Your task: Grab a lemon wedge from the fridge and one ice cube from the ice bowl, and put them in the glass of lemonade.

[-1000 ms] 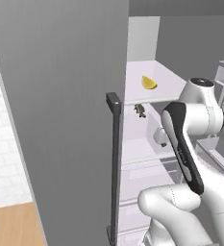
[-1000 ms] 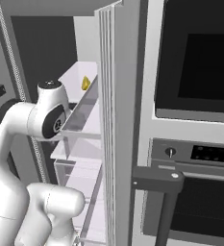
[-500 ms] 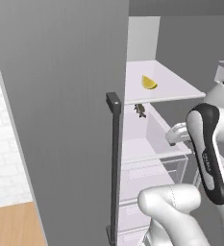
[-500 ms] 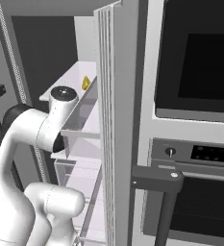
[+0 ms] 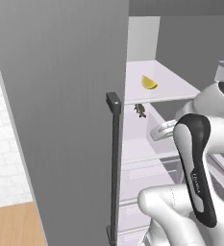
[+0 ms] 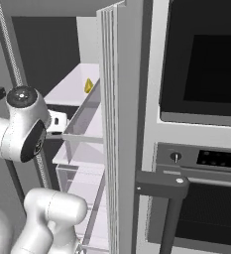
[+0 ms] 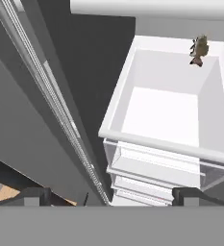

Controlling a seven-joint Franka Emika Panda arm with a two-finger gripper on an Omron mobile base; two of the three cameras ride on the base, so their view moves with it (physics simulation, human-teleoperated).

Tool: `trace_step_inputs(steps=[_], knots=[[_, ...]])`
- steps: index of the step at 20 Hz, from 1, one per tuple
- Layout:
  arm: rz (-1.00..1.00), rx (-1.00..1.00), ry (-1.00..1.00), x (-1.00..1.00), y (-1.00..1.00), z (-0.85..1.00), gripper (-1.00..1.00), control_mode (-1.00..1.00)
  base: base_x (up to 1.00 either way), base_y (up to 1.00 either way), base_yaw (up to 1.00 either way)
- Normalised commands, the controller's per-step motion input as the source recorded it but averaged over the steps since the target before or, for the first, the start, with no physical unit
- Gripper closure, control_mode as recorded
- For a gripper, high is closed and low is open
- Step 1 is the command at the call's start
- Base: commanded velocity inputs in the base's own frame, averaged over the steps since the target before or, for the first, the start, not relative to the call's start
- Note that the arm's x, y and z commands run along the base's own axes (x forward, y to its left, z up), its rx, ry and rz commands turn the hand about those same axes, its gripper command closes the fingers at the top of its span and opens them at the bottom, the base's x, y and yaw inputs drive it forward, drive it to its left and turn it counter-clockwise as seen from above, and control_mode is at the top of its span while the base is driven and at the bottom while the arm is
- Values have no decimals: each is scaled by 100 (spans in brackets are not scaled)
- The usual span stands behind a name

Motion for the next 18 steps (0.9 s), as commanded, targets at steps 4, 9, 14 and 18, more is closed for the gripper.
trace_step_inputs(steps=[4, 9, 14, 18], knots=[[-5, -1, -2, -20, -46, 100, -100, -100, 0, 0, 0], [-5, 0, 0, 2, -64, 97, -100, -100, 0, 0, 0], [0, 0, -3, 33, -2, 69, -100, -100, 0, 0, 0], [-2, -1, -4, 92, 20, -29, -100, -100, 0, 0, 0]])
